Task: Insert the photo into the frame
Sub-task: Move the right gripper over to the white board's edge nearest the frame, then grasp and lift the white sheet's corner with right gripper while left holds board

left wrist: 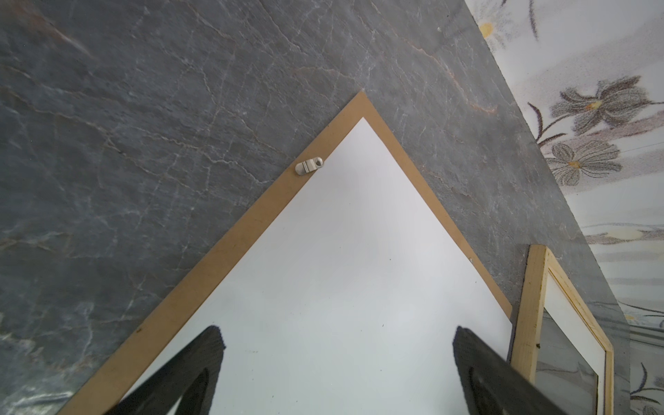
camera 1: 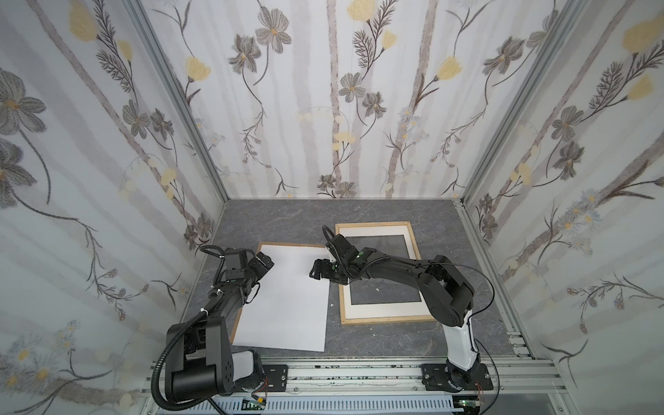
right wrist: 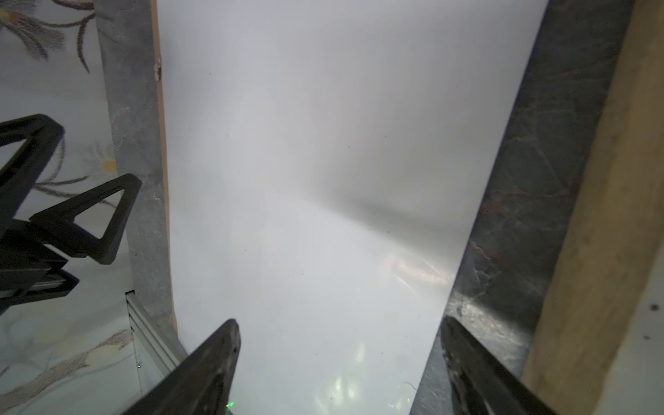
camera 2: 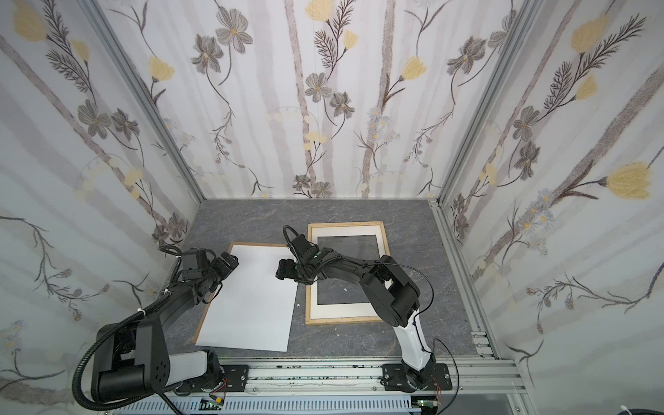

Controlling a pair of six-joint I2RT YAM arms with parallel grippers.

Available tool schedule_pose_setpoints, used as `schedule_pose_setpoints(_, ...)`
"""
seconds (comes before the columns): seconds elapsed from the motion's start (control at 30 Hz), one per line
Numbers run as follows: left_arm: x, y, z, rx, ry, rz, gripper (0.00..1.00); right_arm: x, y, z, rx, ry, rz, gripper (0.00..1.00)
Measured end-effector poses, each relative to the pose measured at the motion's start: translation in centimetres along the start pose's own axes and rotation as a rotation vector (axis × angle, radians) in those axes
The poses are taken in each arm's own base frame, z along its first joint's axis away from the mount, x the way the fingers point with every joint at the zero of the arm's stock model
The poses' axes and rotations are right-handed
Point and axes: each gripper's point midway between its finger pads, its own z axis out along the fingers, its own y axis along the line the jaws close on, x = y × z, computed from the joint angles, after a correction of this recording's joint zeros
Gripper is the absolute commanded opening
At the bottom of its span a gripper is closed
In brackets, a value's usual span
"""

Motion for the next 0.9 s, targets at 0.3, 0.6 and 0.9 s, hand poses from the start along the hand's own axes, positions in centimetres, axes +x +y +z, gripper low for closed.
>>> schedule_pose_setpoints(0.3,0.8,0.9,0.9,-0.021,0.025,-0.005,1.00,-1.0,-1.8,0.7,0.052,-0.013,0.054,0.85)
schedule_pose_setpoints(0.6,1.0,1.1,1.5,-0.021,0.031,-0.006,1.00,-2.6,-1.7,1.7,0.046,-0.036,0.069,0.84)
schedule_pose_setpoints(0.9,2.1,1.6,1.7,-0.019,0.048,-0.008,1.00,-3.2,-1.0,2.5,0.005,-0.047,0.067,0.84)
